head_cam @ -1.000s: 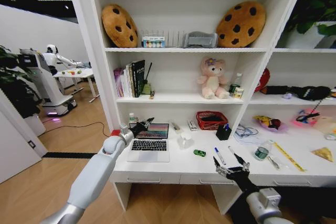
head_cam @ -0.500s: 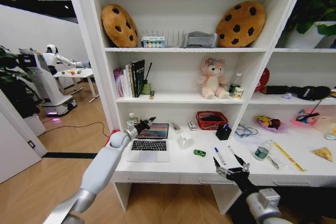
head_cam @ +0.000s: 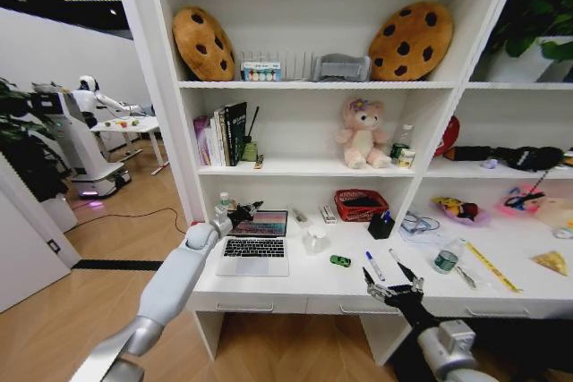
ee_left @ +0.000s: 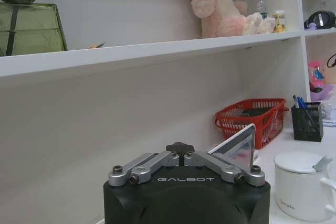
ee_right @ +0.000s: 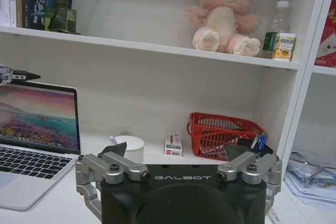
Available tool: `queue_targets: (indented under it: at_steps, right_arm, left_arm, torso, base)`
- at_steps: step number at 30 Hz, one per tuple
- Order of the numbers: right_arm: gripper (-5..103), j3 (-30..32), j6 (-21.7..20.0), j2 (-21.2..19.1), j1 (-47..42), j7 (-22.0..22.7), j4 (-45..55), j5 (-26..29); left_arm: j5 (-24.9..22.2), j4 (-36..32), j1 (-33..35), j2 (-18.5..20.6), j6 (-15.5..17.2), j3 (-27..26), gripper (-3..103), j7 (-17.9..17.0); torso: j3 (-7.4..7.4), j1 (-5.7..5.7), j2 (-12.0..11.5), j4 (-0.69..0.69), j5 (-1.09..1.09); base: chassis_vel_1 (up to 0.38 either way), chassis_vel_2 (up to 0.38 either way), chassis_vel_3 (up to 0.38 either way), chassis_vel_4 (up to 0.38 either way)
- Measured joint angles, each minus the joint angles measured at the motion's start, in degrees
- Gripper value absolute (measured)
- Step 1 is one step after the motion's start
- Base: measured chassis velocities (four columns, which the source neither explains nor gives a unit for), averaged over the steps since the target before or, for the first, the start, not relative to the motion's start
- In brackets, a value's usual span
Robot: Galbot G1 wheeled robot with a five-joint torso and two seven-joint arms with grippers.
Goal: Organize the objects on the table.
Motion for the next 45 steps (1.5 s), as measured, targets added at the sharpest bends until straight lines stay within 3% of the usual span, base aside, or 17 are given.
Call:
queue_targets:
  at_steps: [13, 23, 32, 37, 45]
  right_arm:
    - [100, -0.38, 0.04, 0.43, 0.05, -0.87, -0.14, -0.88]
    - [100, -1.70, 0.76, 1.25, 0.79, -1.89, -2.15, -3.65]
    - [100, -2.35, 0.83, 1.40, 1.17, -2.03, -2.76, -4.06]
    - [100, -2.55, 0.96, 1.25, 1.45, -2.11, -3.62, -3.99]
    - [100, -2.19, 1.41, 1.07, 1.35, -2.00, -3.75, -3.79]
  left_arm:
    - [-0.13, -3.17, 3.05, 2.15, -0.28, -0.67, 0, 2.33]
    - [-0.48, -10.62, 8.76, 5.12, 0.01, -4.72, 0, 3.27]
    - [-1.35, -10.53, 8.61, 5.12, 0.09, -5.70, 0, 2.68]
    - [-1.28, -3.46, 3.33, 1.75, 0.28, -3.99, 0, 1.46]
    - [0.15, -2.77, 3.65, 1.59, 0.49, -2.85, 0, 1.75]
  torso:
    - [-0.01, -0.01, 0.01, 0.00, 0.00]
    - [0.01, 0.00, 0.00, 0.02, -0.01]
    - [0.01, 0.00, 0.00, 0.02, 0.00]
    - [0.01, 0.01, 0.00, -0.01, 0.00]
    - [0.01, 0.00, -0.01, 0.01, 0.00]
  base:
    - [0.000, 0.000, 0.000, 0.000]
    - [0.000, 0.000, 0.000, 0.000]
    - [0.000, 0.000, 0.000, 0.000]
    - [0.000, 0.000, 0.000, 0.000]
    - [0.000, 0.000, 0.000, 0.000]
